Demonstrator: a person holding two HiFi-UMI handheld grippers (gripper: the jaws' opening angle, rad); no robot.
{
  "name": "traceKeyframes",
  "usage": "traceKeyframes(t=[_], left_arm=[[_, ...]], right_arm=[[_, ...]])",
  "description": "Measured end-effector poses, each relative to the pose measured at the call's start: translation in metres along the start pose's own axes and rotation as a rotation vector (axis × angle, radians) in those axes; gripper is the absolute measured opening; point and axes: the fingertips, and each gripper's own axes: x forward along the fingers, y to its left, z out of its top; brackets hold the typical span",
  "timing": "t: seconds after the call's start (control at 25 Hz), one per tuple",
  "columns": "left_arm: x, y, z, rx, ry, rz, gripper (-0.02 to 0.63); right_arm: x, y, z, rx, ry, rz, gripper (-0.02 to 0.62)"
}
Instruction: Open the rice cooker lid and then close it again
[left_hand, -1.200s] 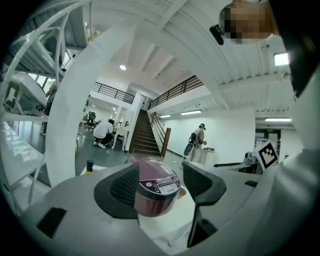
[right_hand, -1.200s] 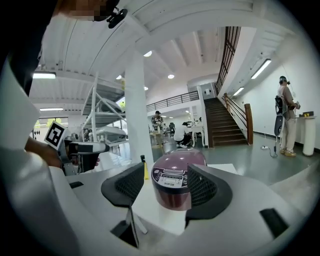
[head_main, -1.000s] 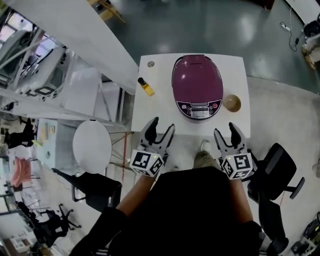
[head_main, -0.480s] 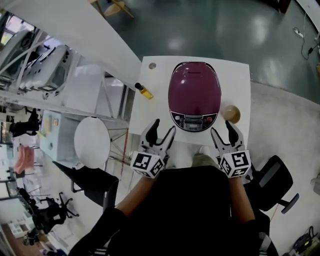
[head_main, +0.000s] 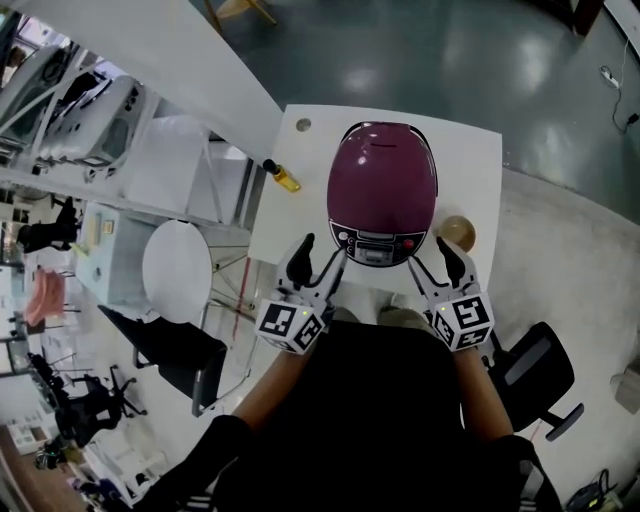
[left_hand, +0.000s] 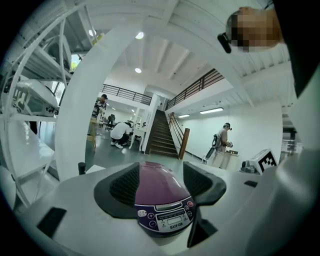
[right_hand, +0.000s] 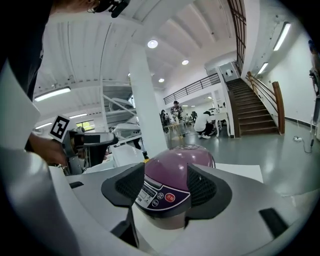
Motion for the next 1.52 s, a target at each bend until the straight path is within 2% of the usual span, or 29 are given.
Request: traceKeyframes(t=[0.28, 0.6, 0.8, 1.0, 1.04, 1.32, 1.52], left_arm=[[0.003, 0.014, 0.007, 0.019, -0.008, -0.010, 0.252], [0.016, 0.024, 0.012, 0.002, 0.002, -0.120, 0.252], [0.024, 0.036, 0.012, -0.008, -0.002, -0.162, 0.252], [0.025, 0.049, 0.009, -0.026, -0.002, -0.180, 0.252], [0.025, 0.051, 0.009, -0.029, -0.005, -0.185, 0.252], [0.027, 0.056, 0.011, 0.005, -0.025, -0.240, 0.252], [0.030, 0.065, 0.012, 0.006, -0.039, -0.260, 0.252]], right_arm=[[0.022, 0.023, 0.010, -0.003, 0.016, 0.043, 0.235], [0.041, 0.034, 0.023, -0.018, 0.020, -0.050, 0.234], [0.055, 0.035, 0.018, -0.029, 0.058, -0.090, 0.165], [0.066, 0.043, 0.006, -0.051, 0.113, -0.094, 0.014], [0.069, 0.044, 0.004, -0.056, 0.121, -0.098, 0.002], [0.092, 0.049, -0.020, -0.082, 0.230, -0.111, 0.000], [0.099, 0.049, -0.039, -0.062, 0.298, -0.125, 0.000]])
